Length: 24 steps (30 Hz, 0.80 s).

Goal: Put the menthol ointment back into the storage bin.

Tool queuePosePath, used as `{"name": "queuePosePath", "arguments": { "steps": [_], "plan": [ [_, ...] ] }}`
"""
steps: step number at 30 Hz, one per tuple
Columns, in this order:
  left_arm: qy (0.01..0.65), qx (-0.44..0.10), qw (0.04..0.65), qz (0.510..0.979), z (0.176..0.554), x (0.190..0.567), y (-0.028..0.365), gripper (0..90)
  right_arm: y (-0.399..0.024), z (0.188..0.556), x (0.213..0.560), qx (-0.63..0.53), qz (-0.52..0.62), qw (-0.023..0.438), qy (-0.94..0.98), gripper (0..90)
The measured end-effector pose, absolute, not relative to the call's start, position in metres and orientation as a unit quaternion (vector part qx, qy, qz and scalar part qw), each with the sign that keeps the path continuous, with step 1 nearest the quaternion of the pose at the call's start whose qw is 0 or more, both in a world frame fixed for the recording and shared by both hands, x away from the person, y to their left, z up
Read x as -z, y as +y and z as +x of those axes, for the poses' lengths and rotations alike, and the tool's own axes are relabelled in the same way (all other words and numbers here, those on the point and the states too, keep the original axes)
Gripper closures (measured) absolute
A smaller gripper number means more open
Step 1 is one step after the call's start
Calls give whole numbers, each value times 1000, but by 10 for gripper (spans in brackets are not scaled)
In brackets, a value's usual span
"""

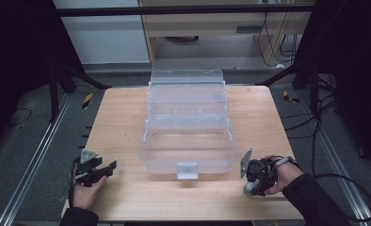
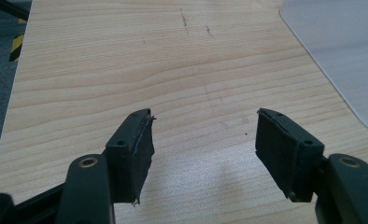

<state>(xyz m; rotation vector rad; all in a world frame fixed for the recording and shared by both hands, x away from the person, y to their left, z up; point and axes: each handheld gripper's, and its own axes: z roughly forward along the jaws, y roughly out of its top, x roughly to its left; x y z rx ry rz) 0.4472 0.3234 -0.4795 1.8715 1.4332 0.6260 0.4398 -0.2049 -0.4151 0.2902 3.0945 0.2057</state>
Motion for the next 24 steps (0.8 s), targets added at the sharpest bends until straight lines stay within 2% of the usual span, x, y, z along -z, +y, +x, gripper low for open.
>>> {"name": "queuePosePath", "arguments": {
  "steps": [24],
  "plan": [
    [551,-239,343,723,447,480,323,366,-201,448,333,-100,113,49,987,502]
  ]
}}
